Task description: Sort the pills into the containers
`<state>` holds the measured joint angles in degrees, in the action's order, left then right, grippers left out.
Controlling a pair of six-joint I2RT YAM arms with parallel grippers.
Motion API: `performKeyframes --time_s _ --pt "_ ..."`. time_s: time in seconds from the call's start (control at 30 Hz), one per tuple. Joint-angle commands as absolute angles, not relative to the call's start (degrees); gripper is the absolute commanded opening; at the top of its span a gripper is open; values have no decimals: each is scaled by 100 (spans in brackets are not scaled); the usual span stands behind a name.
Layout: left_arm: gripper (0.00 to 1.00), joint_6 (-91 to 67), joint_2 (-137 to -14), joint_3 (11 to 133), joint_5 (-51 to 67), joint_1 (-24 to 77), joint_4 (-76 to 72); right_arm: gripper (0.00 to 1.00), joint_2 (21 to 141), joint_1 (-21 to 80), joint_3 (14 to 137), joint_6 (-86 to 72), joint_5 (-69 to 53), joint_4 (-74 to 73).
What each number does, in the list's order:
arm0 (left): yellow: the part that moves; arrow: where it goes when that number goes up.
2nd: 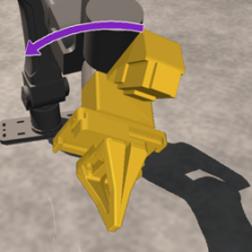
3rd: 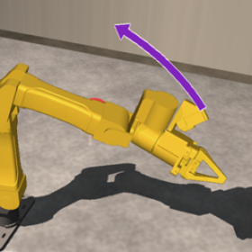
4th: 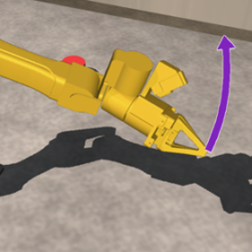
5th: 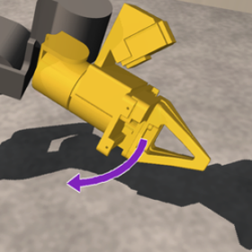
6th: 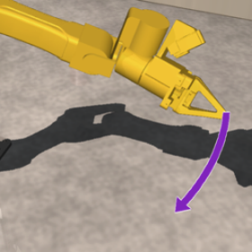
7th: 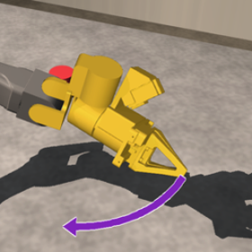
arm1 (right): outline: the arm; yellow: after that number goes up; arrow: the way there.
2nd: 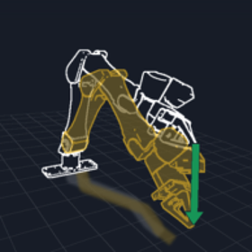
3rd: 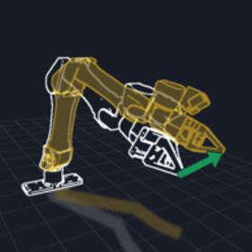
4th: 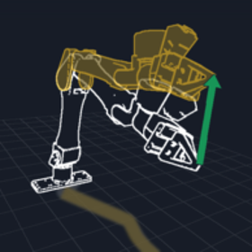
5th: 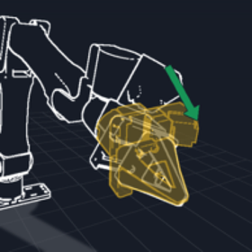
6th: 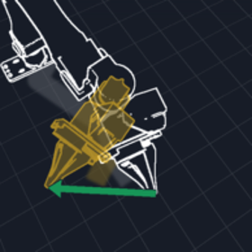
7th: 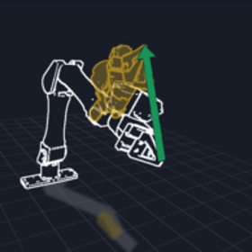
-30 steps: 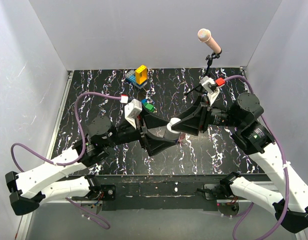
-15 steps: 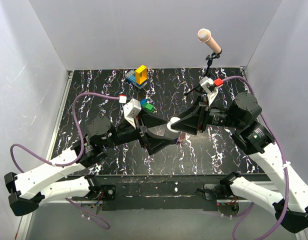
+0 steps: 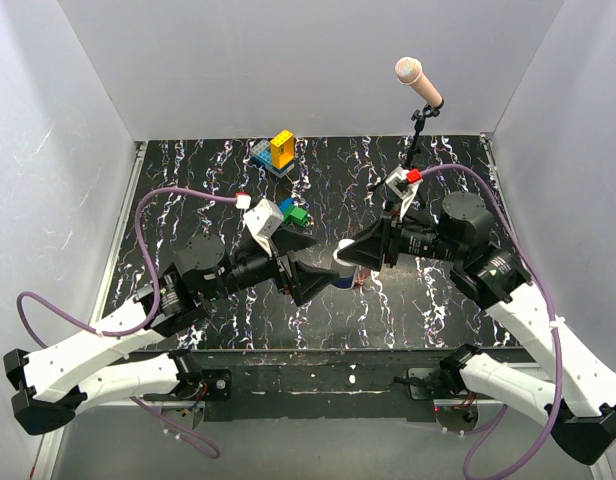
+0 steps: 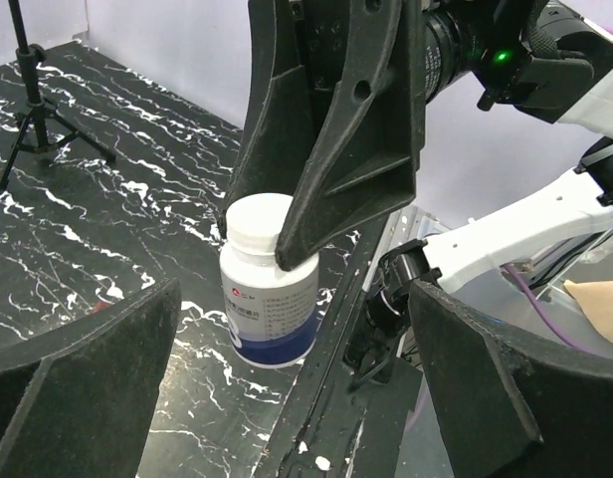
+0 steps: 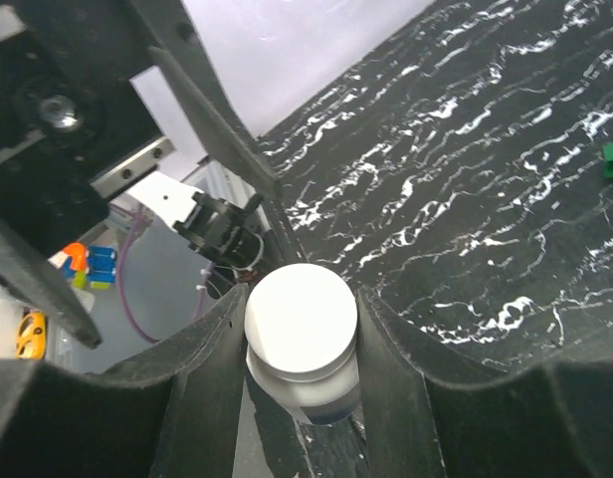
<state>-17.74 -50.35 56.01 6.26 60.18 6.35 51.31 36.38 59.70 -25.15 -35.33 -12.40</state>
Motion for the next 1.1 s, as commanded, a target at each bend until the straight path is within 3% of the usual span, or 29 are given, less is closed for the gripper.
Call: performKeyframes --time_s 0.0,0.47,1.07 --pt "98 -1644 -4966 5818 448 6012 852 1 5177 3630 5801 -2206 -3016 -1151" --pt "98 -1687 -5010 5739 606 6012 888 1 6081 3612 5335 -1960 -1513 -1187" --pt "98 -1723 -5185 5730 686 6012 879 1 6539 3121 4746 -1854 1150 121"
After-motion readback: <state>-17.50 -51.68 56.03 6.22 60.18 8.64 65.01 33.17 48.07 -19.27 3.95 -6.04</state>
